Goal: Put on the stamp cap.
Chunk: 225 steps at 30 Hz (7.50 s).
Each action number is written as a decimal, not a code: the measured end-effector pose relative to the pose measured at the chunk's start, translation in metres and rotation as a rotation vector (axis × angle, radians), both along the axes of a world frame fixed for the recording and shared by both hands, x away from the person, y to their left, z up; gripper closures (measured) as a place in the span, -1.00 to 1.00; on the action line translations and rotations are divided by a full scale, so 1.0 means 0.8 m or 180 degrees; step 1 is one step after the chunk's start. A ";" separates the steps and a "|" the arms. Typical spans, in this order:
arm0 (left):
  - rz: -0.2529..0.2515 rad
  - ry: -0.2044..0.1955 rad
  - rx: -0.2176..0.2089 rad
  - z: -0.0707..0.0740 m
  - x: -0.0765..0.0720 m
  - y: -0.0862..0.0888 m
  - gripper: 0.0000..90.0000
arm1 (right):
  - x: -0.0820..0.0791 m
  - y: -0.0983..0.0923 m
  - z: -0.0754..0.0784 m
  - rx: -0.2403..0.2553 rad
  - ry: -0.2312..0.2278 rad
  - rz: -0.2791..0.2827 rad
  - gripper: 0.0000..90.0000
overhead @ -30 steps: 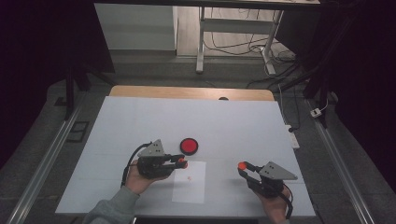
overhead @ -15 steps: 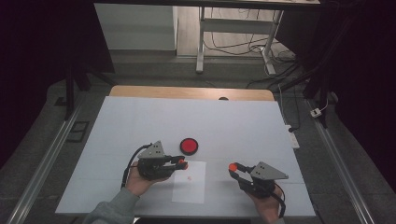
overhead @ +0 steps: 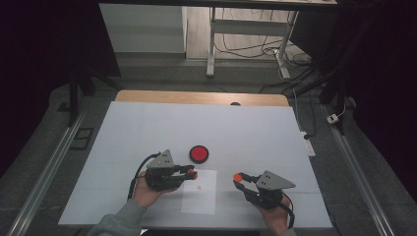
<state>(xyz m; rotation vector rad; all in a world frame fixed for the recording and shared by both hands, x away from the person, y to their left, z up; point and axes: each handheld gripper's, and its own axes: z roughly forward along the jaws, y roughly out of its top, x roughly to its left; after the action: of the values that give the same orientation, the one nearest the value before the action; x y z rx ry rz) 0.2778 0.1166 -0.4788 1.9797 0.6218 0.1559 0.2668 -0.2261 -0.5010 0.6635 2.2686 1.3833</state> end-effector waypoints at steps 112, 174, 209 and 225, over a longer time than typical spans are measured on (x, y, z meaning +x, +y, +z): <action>-0.0306 0.0085 0.0013 -0.008 0.003 -0.048 0.59 | -0.004 0.095 -0.016 -0.0017 0.0090 0.0446 0.43; -0.0152 -0.0006 0.0044 -0.022 -0.006 -0.059 0.61 | -0.004 0.095 -0.020 -0.0135 0.0152 0.0409 0.42; -0.0064 -0.0034 -0.0004 -0.013 -0.002 -0.047 0.61 | -0.001 0.066 -0.009 -0.0047 0.0108 0.0323 -0.03; -0.0055 -0.0036 -0.0001 -0.010 0.003 -0.032 0.60 | 0.014 -0.011 0.004 -0.0104 0.0102 -0.0080 -0.14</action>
<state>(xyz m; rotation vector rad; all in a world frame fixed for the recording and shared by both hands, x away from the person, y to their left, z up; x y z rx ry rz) 0.2806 0.0908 -0.4867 1.9819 0.5972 0.1563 0.2779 -0.2348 -0.4978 0.7059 2.2946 1.3300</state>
